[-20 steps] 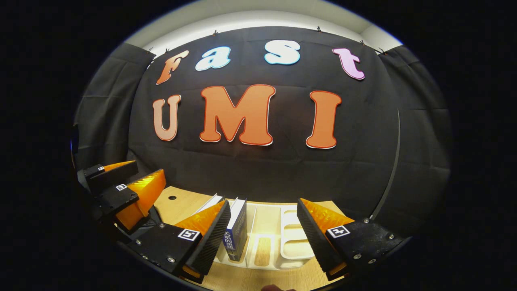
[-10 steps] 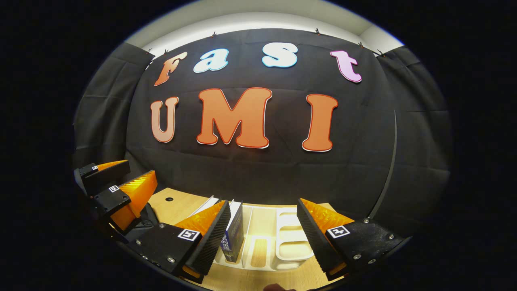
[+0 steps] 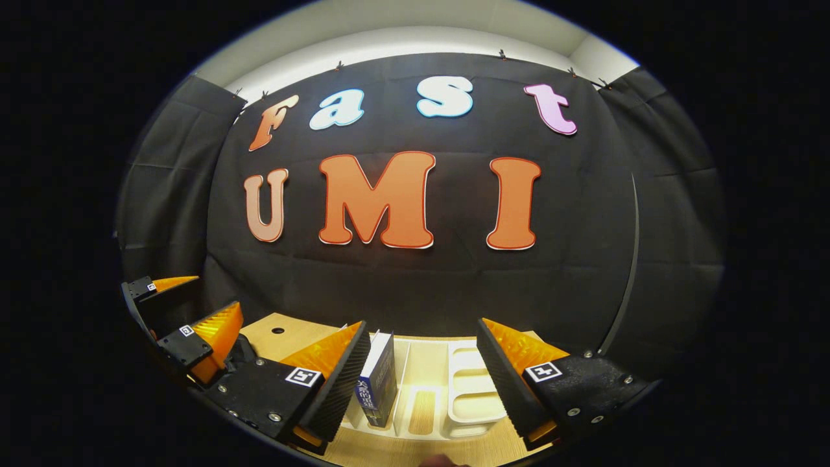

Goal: Open the schoolbag, grab two books from the bookshelf and put them into the schoolbag.

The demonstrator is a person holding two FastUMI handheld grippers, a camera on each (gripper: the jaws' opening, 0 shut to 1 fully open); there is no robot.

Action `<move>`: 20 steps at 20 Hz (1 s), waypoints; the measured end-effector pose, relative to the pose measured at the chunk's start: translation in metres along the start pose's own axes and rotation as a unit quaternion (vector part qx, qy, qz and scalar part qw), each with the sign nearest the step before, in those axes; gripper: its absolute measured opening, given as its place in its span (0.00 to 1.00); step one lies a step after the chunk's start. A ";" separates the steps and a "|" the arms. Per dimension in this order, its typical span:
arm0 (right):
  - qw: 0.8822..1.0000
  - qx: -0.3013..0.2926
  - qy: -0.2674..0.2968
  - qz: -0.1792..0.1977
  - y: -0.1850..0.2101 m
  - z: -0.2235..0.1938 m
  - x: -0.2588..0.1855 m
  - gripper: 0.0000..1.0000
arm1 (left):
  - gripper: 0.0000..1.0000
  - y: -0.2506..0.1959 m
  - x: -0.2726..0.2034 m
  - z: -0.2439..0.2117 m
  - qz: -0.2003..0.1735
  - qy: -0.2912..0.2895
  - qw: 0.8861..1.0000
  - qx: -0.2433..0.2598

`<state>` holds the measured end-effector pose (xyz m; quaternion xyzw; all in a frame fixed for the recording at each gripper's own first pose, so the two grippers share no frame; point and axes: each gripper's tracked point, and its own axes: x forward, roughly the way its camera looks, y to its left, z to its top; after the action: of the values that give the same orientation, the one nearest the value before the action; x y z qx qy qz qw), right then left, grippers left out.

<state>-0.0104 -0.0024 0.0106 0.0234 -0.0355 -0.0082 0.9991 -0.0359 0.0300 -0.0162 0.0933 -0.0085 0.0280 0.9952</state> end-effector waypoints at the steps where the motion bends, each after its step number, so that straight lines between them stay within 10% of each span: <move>1: 1.000 -0.002 0.000 -0.001 0.001 -0.002 0.001 0.98 | 1.00 0.003 -0.001 -0.008 0.001 0.006 1.000 0.012; 20: 0.999 -0.028 0.027 -0.019 0.009 -0.025 0.021 0.98 | 0.98 0.033 -0.043 -0.225 -0.035 0.191 0.955 0.224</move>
<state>0.0120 0.0073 -0.0126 -0.0038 -0.0083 -0.0275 0.9996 -0.0783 0.1017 -0.2321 0.3072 0.1916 0.0117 0.9321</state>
